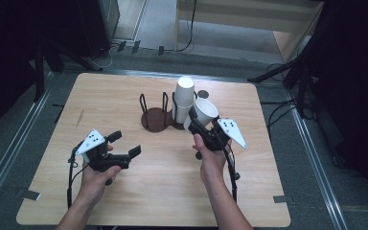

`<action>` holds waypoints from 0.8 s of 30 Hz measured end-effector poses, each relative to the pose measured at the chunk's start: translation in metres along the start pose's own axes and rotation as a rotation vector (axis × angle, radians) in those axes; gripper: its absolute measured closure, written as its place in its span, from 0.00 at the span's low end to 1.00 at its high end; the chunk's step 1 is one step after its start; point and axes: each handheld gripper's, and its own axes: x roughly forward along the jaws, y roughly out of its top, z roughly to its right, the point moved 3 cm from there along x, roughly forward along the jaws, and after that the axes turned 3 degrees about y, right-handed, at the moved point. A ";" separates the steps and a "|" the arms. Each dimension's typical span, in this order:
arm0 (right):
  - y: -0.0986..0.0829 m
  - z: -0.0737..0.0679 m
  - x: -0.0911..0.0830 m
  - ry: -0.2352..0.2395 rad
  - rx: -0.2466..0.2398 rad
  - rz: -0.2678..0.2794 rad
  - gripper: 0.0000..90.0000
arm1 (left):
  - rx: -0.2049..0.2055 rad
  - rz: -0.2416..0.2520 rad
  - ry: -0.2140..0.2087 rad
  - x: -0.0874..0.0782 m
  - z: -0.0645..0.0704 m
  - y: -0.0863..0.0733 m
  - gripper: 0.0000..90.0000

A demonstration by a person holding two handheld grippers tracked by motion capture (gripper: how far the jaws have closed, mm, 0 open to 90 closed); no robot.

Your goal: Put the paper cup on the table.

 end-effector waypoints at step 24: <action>-0.008 0.051 0.028 -0.110 -0.277 0.050 0.28 | -0.079 -0.002 0.275 -0.060 -0.085 -0.027 0.00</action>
